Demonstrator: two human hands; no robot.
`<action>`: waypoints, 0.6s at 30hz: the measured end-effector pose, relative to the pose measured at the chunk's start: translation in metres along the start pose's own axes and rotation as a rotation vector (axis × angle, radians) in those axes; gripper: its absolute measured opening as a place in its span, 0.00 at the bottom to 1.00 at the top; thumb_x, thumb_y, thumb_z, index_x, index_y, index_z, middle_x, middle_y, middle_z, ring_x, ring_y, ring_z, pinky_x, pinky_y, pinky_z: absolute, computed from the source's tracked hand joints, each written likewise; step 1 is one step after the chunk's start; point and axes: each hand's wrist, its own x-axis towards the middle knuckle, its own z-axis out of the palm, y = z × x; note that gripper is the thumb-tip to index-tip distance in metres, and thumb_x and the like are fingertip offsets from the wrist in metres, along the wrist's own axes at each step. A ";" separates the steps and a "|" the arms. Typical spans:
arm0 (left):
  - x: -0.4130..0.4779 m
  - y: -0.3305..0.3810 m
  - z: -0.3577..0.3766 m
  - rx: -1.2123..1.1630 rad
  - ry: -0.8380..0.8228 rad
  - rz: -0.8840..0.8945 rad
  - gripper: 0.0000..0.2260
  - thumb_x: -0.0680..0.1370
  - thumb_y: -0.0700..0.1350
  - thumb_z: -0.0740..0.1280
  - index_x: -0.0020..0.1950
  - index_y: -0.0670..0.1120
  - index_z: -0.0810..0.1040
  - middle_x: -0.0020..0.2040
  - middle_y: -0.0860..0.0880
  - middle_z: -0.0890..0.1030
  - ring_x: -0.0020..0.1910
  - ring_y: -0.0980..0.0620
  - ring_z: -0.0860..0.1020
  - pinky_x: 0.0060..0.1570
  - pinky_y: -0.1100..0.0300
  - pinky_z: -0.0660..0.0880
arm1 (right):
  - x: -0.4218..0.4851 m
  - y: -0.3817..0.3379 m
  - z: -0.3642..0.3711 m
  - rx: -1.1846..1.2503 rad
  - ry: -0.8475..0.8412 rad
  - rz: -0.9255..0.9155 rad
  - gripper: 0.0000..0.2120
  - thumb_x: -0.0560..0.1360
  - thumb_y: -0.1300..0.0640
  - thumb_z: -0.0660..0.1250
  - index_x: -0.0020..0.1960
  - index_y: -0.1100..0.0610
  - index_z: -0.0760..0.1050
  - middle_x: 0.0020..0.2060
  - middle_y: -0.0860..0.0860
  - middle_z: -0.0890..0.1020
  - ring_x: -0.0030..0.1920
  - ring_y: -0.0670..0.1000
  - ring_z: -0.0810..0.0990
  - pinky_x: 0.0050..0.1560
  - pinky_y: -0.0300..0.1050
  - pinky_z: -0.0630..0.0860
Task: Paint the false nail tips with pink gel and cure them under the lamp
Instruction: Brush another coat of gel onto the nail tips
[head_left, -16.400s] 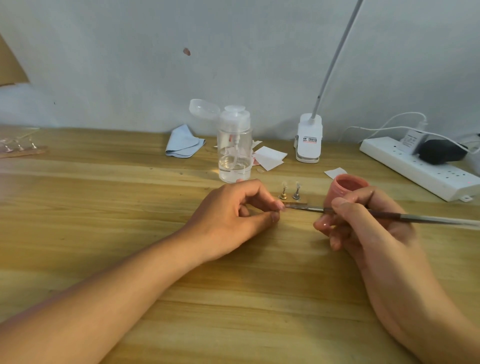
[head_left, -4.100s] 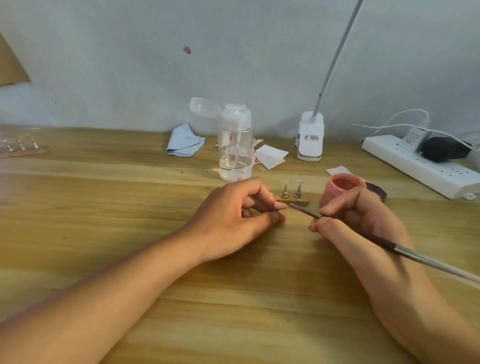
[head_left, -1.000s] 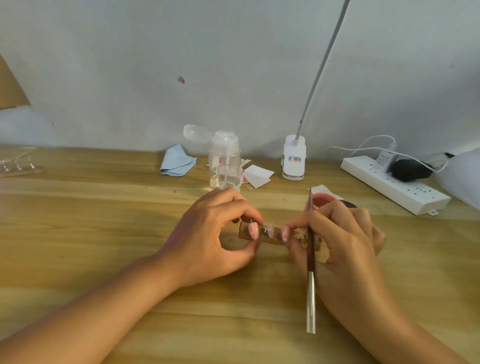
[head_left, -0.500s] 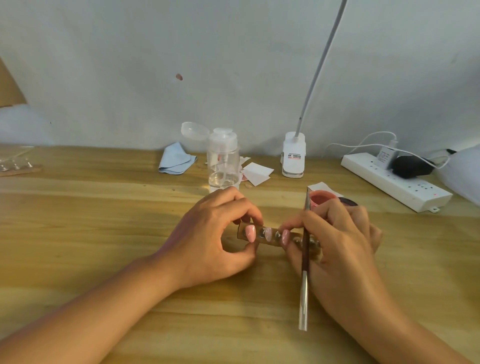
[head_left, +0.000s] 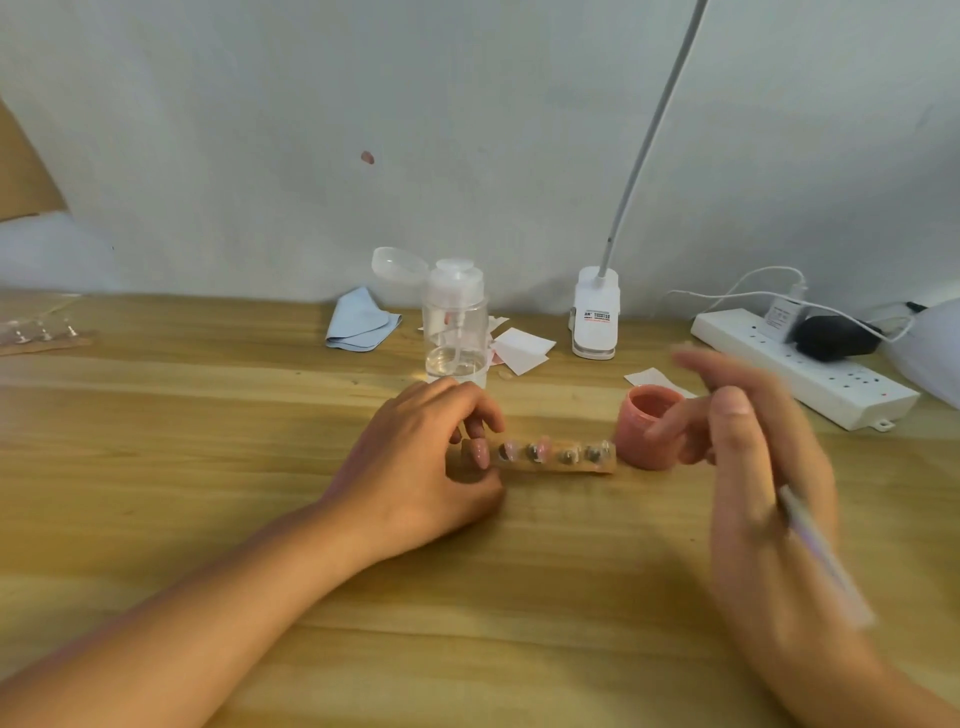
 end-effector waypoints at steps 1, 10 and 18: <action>0.000 -0.001 0.000 -0.012 -0.008 -0.007 0.12 0.66 0.50 0.70 0.48 0.57 0.76 0.43 0.60 0.76 0.47 0.58 0.73 0.49 0.61 0.72 | 0.004 0.002 -0.002 0.057 0.065 0.073 0.07 0.82 0.63 0.56 0.56 0.58 0.72 0.32 0.51 0.80 0.39 0.39 0.78 0.42 0.30 0.72; -0.002 0.003 0.001 -0.007 0.052 -0.004 0.09 0.66 0.50 0.68 0.46 0.56 0.78 0.43 0.58 0.74 0.46 0.57 0.75 0.46 0.55 0.75 | 0.014 0.019 -0.009 0.138 0.236 0.391 0.09 0.76 0.64 0.61 0.40 0.53 0.67 0.21 0.46 0.73 0.25 0.41 0.69 0.27 0.29 0.67; -0.003 0.003 0.000 0.059 0.033 0.011 0.11 0.64 0.55 0.64 0.45 0.57 0.75 0.42 0.59 0.74 0.47 0.59 0.73 0.44 0.55 0.75 | 0.005 0.005 -0.004 0.245 0.052 0.170 0.07 0.76 0.69 0.64 0.44 0.59 0.69 0.31 0.56 0.81 0.34 0.46 0.79 0.40 0.33 0.76</action>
